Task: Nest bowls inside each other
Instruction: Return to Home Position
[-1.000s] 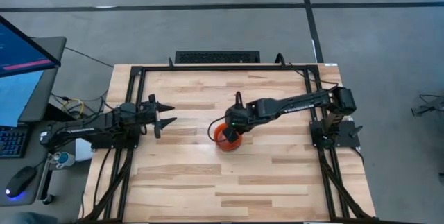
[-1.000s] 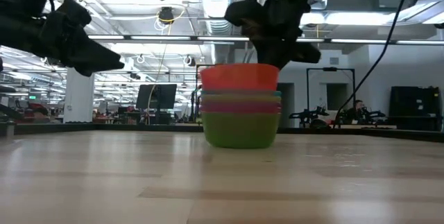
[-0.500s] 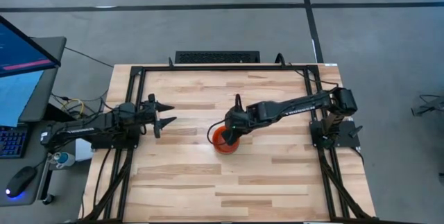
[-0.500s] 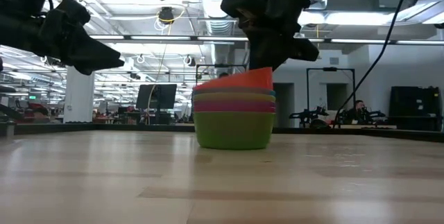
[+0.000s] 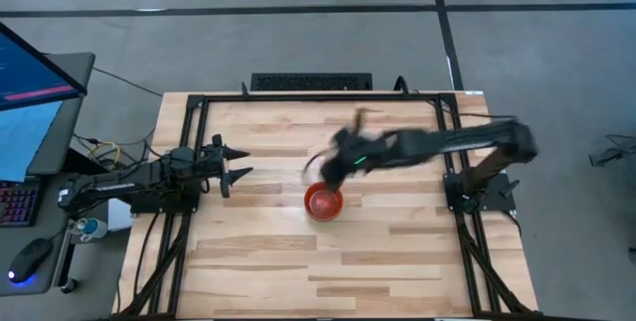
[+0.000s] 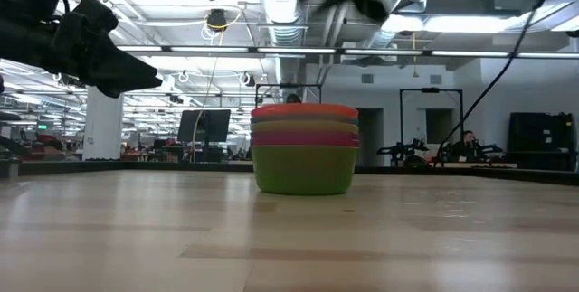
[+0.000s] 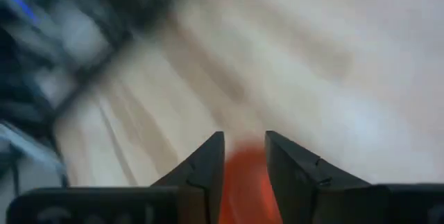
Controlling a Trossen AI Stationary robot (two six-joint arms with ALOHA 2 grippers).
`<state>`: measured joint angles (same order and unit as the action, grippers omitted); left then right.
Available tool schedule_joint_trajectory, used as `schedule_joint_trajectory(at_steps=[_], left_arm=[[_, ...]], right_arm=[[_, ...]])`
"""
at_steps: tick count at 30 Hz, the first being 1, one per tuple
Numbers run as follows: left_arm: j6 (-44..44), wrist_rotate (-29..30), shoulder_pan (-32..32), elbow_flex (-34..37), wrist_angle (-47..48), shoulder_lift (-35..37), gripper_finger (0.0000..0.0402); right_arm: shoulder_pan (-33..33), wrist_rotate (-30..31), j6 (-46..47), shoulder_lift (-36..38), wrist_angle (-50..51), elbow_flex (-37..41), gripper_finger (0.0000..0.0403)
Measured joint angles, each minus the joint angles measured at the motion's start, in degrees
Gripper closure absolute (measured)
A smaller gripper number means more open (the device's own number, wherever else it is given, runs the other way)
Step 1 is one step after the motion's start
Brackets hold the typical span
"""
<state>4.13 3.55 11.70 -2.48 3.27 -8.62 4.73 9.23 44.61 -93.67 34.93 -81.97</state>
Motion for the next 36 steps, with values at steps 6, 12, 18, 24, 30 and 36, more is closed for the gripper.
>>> schedule_joint_trajectory(at_steps=[6,12,18,24,30,36], left_arm=[[-0.01,0.17,0.02,0.00,-0.02,-0.04,0.0177],[-0.01,0.15,0.02,0.00,0.11,0.00,0.0177],[-0.01,0.17,0.02,0.00,0.13,0.00,0.0177],[-0.01,0.19,0.02,0.00,0.03,-0.02,0.0177],[-0.02,0.04,0.00,0.00,0.09,0.06,0.0177],[-0.03,0.31,0.00,0.00,0.14,-0.39,0.0177]], right_arm=[[0.98,30.28,-10.34,22.02,9.46,-3.03,0.0279],[7.20,33.78,8.64,42.47,41.19,0.37,0.0278],[19.70,39.38,10.63,55.66,31.01,20.28,0.0279],[29.93,47.16,-16.47,76.24,-16.47,49.33,0.0280],[33.74,38.66,-54.63,93.64,-60.15,69.53,0.0280],[31.91,40.31,-66.95,92.16,-77.10,81.31,0.0280]])
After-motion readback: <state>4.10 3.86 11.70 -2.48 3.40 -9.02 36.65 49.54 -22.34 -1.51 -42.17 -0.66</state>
